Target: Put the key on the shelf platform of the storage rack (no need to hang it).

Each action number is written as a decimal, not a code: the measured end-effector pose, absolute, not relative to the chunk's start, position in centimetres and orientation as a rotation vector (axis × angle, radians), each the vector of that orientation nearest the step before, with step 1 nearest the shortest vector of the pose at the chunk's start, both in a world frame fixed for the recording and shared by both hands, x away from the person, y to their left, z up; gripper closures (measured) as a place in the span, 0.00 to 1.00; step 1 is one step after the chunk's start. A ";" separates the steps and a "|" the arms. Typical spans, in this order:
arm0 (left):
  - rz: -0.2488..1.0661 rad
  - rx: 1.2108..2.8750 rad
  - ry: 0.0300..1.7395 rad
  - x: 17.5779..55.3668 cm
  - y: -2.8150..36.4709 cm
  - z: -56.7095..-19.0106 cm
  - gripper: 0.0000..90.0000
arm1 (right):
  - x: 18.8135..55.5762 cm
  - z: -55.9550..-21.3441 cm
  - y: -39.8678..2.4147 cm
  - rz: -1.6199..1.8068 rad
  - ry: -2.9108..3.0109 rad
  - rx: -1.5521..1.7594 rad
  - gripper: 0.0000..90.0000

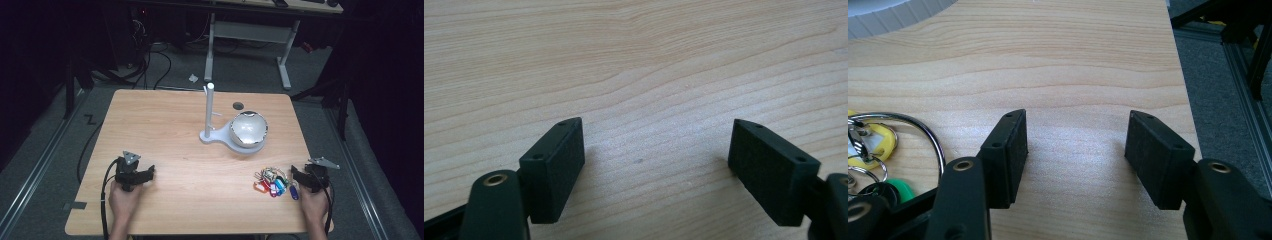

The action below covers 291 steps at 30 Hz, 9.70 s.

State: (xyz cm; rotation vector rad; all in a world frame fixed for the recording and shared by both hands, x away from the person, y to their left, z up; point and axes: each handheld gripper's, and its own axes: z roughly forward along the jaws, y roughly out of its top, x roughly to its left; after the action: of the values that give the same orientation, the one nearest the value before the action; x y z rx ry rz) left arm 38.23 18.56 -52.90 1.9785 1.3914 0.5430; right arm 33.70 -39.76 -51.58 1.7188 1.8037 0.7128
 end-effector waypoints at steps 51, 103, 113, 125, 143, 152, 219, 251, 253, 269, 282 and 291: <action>0.542 1.980 1.391 38.2 18.6 -52.9 0.25 | 31.7 -49.5 -38.6 0.776 1.818 1.679 0.53; 0.542 1.980 1.390 38.2 18.6 -52.9 0.25 | 31.8 -50.8 -31.4 0.773 2.116 1.407 0.56; 0.542 1.980 1.390 38.2 18.6 -52.9 0.25 | 31.8 -51.0 -31.0 0.799 2.158 1.342 0.75; 0.542 1.980 1.390 38.2 18.6 -52.9 0.25 | 32.1 -51.0 -31.4 0.856 2.182 1.345 0.88; 0.541 1.981 1.390 38.2 18.6 -52.9 0.25 | 31.8 -48.7 -31.8 0.877 2.150 1.300 0.97; 0.540 1.981 1.390 38.2 18.6 -52.9 0.25 | 31.7 -46.9 -32.0 0.932 2.115 1.275 0.98; 0.534 1.976 1.390 38.2 18.6 -52.9 0.25 | 35.5 -29.3 -31.1 1.142 2.083 1.050 0.98; 0.531 1.974 1.391 38.2 18.7 -52.9 0.25 | 42.2 -26.9 -28.9 1.143 2.077 1.086 0.98; 0.531 1.974 1.391 38.2 18.7 -52.9 0.25 | 42.4 -27.0 -28.9 1.143 2.076 1.087 0.98; 0.531 1.974 1.391 38.2 18.7 -52.9 0.25 | 44.4 -30.5 -28.1 1.106 2.104 1.165 0.98; 0.528 1.975 1.391 38.2 18.7 -52.9 0.25 | 45.4 -33.4 -27.6 1.078 2.122 1.214 0.98; 0.530 1.974 1.391 38.2 18.7 -52.9 0.25 | 45.9 -34.8 -27.5 1.067 2.126 1.234 0.98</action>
State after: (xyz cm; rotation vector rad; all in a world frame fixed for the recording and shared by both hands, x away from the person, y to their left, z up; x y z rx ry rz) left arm 38.24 18.69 -52.88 1.9737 1.3908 0.5303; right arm 45.86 -27.48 -34.85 1.2344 2.1259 1.0670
